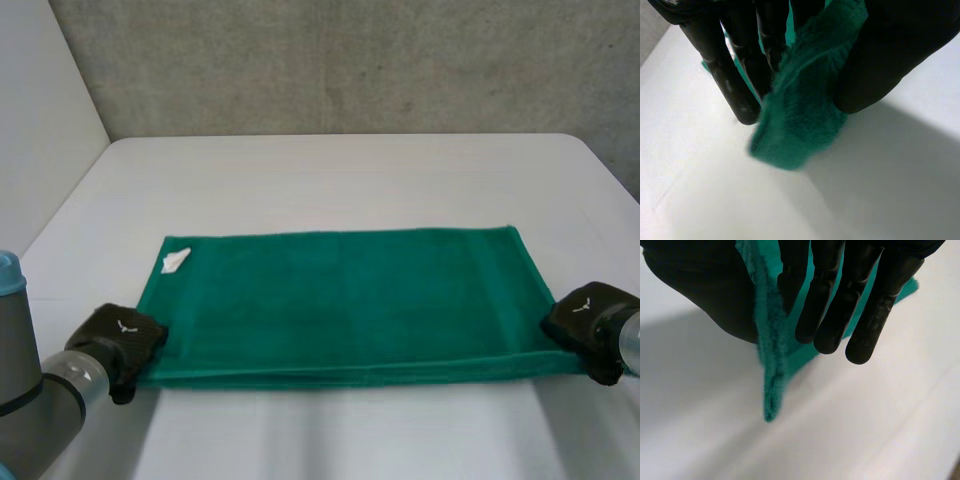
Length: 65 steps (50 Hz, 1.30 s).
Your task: Fold the towel.
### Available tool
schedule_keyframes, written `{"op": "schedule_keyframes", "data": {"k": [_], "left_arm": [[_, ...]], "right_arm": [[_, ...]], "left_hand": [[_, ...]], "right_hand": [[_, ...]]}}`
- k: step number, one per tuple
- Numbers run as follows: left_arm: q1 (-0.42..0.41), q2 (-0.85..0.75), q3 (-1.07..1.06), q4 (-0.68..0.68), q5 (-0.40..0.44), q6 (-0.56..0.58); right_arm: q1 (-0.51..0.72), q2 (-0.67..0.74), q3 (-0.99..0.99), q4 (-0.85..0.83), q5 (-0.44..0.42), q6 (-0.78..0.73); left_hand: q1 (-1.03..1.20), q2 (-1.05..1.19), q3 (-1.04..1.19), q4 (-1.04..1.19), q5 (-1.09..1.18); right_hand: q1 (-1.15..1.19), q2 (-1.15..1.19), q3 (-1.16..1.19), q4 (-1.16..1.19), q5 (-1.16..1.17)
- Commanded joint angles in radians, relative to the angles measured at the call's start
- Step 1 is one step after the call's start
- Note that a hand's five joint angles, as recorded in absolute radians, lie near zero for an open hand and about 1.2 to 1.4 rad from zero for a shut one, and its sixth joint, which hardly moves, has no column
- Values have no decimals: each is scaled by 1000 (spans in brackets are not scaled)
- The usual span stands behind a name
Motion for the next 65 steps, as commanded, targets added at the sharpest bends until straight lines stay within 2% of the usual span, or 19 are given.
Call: {"op": "schedule_keyframes", "data": {"k": [1,9,11,21,24,25,31,32,33,34,35,40,43,44,47,54,57,61,65], "left_arm": [[-21,-96,101,174,-2,9],[-27,-255,275,316,0,5],[-50,-349,376,357,-3,11],[-77,-620,701,365,-32,13],[-77,-651,732,371,-26,13],[-77,-665,744,375,-25,13],[-86,-700,778,418,-28,14],[-87,-702,776,423,-29,14],[-89,-703,773,432,-34,20],[-90,-703,772,434,-35,26],[-90,-702,772,435,-39,32],[-90,-693,772,437,-89,94],[-92,-670,766,435,-134,108],[-92,-645,749,437,-147,108],[-92,-604,712,437,-155,105],[-101,-458,573,431,-160,82],[-104,-398,497,429,-157,60],[-104,-351,427,428,-151,25],[-106,-312,352,428,-144,-38]], "right_arm": [[6,54,-68,-157,16,58],[72,252,-299,-263,28,182],[79,297,-347,-271,33,190],[129,542,-643,-283,56,216],[132,579,-686,-283,56,216],[135,631,-741,-283,67,216],[146,717,-870,-282,119,228],[148,725,-882,-282,126,228],[151,736,-908,-280,143,233],[151,739,-918,-280,153,236],[151,740,-922,-280,162,238],[146,737,-927,-280,194,294],[138,722,-925,-280,191,343],[135,701,-922,-277,188,375],[134,641,-901,-271,183,420],[131,477,-705,-254,81,471],[85,369,-524,-232,-21,472],[43,321,-378,-216,-93,482],[25,321,-293,-226,-120,483]], "left_hand": [[252,200,205,202,257],[252,200,205,202,257],[252,200,205,202,257],[252,200,205,202,257],[252,200,205,202,257],[252,200,205,202,257],[252,200,205,202,257],[101,49,54,51,106],[-339,-391,-386,-389,-334],[-518,-570,-565,-568,-513],[-569,-621,-616,-619,-564],[-570,-622,-617,-620,-565],[-660,-712,-707,-711,-655],[-757,-809,-804,-807,-752],[-819,-871,-866,-869,-814],[-846,-898,-893,-896,-841],[-860,-912,-907,-911,-855],[-863,-915,-910,-914,-858],[-863,-915,-910,-914,-858]], "right_hand": [[419,221,213,203,236],[419,221,213,203,236],[419,221,213,203,236],[419,221,213,203,236],[419,221,213,203,236],[419,221,213,203,236],[419,221,213,203,236],[286,89,80,70,103],[-288,-485,-494,-503,-471],[-570,-767,-776,-785,-753],[-799,-996,-1005,-1015,-982],[-803,-1000,-1009,-1019,-986],[-803,-1000,-1009,-1019,-986],[-803,-1000,-1009,-1019,-986],[-803,-1000,-1009,-1019,-986],[-803,-1000,-1009,-1019,-986],[-803,-1000,-1009,-1019,-986],[-803,-1000,-1009,-1019,-986],[-664,-861,-870,-879,-847]]}}
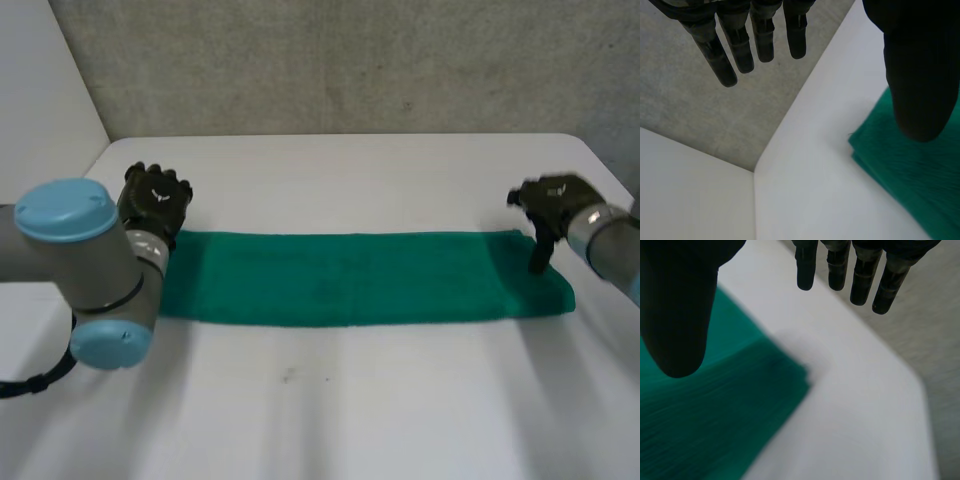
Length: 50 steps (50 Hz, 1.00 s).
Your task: Fold the towel.
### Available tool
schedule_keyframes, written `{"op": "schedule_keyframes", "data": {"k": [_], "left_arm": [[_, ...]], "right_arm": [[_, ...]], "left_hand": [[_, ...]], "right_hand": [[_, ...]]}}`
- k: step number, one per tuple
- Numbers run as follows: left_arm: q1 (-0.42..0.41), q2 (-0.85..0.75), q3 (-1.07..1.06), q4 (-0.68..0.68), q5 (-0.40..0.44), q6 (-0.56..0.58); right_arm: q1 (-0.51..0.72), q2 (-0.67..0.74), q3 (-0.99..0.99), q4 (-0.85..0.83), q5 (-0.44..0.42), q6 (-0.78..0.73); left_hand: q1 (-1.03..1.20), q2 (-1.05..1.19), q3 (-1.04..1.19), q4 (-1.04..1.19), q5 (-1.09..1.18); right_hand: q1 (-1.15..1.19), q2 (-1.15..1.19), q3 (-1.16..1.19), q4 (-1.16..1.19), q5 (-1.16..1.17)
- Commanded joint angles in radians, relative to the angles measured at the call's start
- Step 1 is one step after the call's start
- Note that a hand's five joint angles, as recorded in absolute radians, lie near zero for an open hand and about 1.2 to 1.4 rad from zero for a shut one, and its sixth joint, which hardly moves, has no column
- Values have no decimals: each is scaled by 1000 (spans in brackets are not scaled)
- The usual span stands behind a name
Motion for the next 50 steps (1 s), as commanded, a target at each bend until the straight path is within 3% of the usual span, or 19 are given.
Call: {"op": "schedule_keyframes", "data": {"k": [1,5,9,11,20,26,29,37,43,50], "left_arm": [[-1,77,-137,-1,13,-97],[-2,79,-156,-3,27,-129],[-1,80,-166,-3,42,-146],[-1,80,-168,-3,42,-147],[1,108,-183,-3,44,-147],[2,132,-195,-3,42,-147],[2,143,-206,-3,42,-147],[1,188,-240,-3,41,-147],[-8,226,-246,-3,35,-150],[-51,238,-241,0,35,-167]], "right_arm": [[-55,-37,203,-4,-85,2],[-78,-31,234,-45,-85,1],[-95,16,240,-103,-83,-1],[-106,49,233,-139,-72,-2],[-201,-26,240,-287,88,-68],[-333,-56,219,-289,87,-237],[-327,-69,214,-289,81,-269],[-65,-152,179,-301,-48,-179],[259,-154,144,-304,-147,-174],[515,13,102,-340,-226,-197]], "left_hand": [[-19,-8,-7,-9,5],[-19,-8,-7,-9,5],[-17,-5,-4,-6,8],[-17,-5,-4,-6,8],[-19,-8,-7,-9,5],[-19,-8,-7,-9,5],[-22,-11,-10,-12,2],[-43,-31,-30,-33,-19],[-58,-46,-45,-47,-33],[-58,-46,-45,-47,-33]], "right_hand": [[145,124,136,117,110],[248,226,239,219,213],[535,513,526,506,500],[1179,1157,1170,1151,1144],[1198,1177,1189,1170,1163],[1198,1177,1189,1170,1163],[1198,1177,1189,1170,1163],[1198,1177,1189,1170,1163],[1198,1177,1189,1170,1163],[1198,1177,1189,1170,1163]]}}
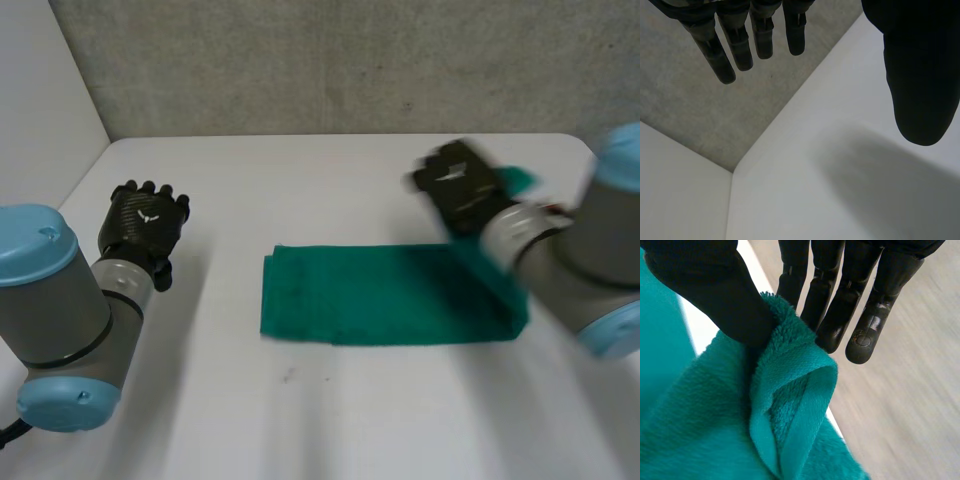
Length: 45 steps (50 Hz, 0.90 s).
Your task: Fold the towel.
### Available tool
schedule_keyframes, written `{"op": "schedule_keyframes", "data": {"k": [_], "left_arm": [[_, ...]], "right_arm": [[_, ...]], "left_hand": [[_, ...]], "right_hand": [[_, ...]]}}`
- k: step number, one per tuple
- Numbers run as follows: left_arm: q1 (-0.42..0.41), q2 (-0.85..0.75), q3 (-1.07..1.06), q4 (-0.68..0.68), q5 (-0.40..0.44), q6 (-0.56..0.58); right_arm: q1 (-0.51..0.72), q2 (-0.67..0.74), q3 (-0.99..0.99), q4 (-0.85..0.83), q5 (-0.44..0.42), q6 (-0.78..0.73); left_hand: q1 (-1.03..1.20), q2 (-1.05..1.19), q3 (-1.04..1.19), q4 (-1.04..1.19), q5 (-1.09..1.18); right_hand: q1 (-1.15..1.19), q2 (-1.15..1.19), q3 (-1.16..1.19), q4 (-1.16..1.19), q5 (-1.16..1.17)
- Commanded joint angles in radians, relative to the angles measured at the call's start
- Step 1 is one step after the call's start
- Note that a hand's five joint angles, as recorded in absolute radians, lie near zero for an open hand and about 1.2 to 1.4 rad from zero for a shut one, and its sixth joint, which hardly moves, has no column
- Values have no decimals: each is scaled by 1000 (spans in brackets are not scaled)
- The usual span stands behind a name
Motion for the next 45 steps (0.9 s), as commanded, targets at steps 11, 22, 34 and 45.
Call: {"op": "schedule_keyframes", "data": {"k": [11,22,34,45], "left_arm": [[-88,-4,3,7,-2,-13],[-93,-22,8,12,1,-13],[-99,-27,3,10,1,-13],[-109,-18,-2,9,-5,-13]], "right_arm": [[278,241,-79,-20,71,-28],[56,71,62,51,150,286],[-182,36,301,53,70,254],[-182,48,223,48,67,251]], "left_hand": [[-21,-14,-20,-14,-3],[-21,-14,-20,-14,-3],[-21,-14,-20,-14,-3],[-30,-23,-28,-23,-12]], "right_hand": [[-792,-995,-1012,-1018,-983],[-792,-995,-1012,-1018,-983],[4,-200,-217,-222,-187],[381,178,161,155,190]]}}
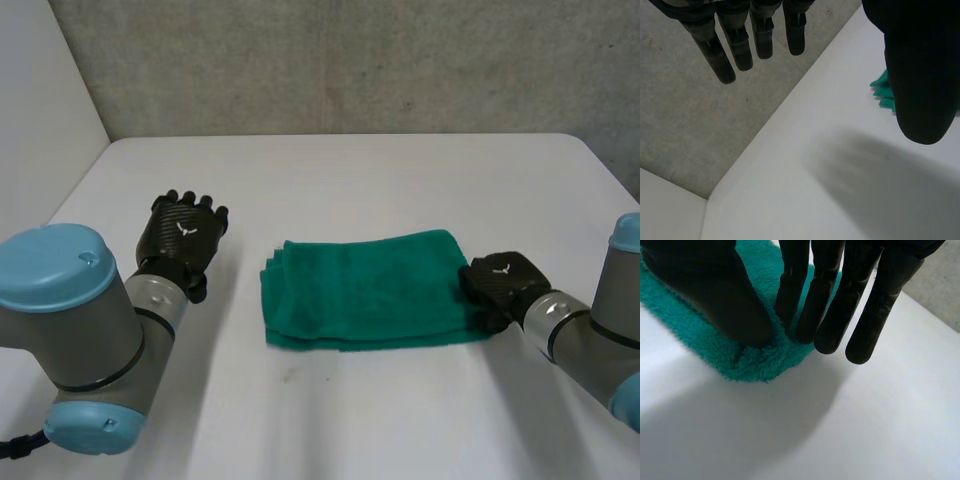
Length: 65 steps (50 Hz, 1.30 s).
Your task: Fold the towel.
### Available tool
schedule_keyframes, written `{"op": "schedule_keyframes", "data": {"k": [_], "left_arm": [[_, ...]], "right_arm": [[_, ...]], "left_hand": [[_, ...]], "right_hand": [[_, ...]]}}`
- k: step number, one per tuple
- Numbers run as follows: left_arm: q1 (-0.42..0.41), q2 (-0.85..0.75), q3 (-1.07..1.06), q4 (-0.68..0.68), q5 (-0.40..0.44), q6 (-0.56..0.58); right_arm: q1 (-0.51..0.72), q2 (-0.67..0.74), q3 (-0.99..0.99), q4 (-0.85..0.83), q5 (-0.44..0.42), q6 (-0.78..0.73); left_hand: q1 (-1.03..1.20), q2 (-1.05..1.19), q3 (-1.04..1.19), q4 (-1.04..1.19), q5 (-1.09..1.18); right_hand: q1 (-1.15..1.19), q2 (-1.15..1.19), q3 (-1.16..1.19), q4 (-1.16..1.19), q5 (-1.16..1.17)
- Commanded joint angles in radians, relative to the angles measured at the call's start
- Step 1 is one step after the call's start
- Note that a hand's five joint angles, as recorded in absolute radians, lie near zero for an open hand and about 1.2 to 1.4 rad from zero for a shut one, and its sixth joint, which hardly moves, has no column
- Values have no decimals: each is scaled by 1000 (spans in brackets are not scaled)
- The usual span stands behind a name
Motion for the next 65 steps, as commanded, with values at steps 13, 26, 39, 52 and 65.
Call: {"op": "schedule_keyframes", "data": {"k": [13,26,39,52,65], "left_arm": [[-4,9,-16,-8,0,0],[-6,19,-16,-11,-3,0],[-6,80,29,-4,-6,-6],[-64,29,136,-52,11,-196],[-170,-128,363,-201,83,-510]], "right_arm": [[-1,13,-36,6,0,63],[9,28,-95,-7,10,52],[470,70,-330,3,-11,-27],[573,226,-470,79,204,-55],[330,56,-384,86,18,483]], "left_hand": [[-33,-25,-31,-26,-15],[-36,-28,-34,-29,-18],[-36,-28,-34,-29,-18],[-33,-25,-31,-26,-15],[-24,-17,-23,-17,-6]], "right_hand": [[-205,-446,-454,-462,-413],[466,225,218,210,258],[466,225,218,210,258],[-756,-996,-1004,-1012,-963],[-756,-996,-1004,-1012,-963]]}}
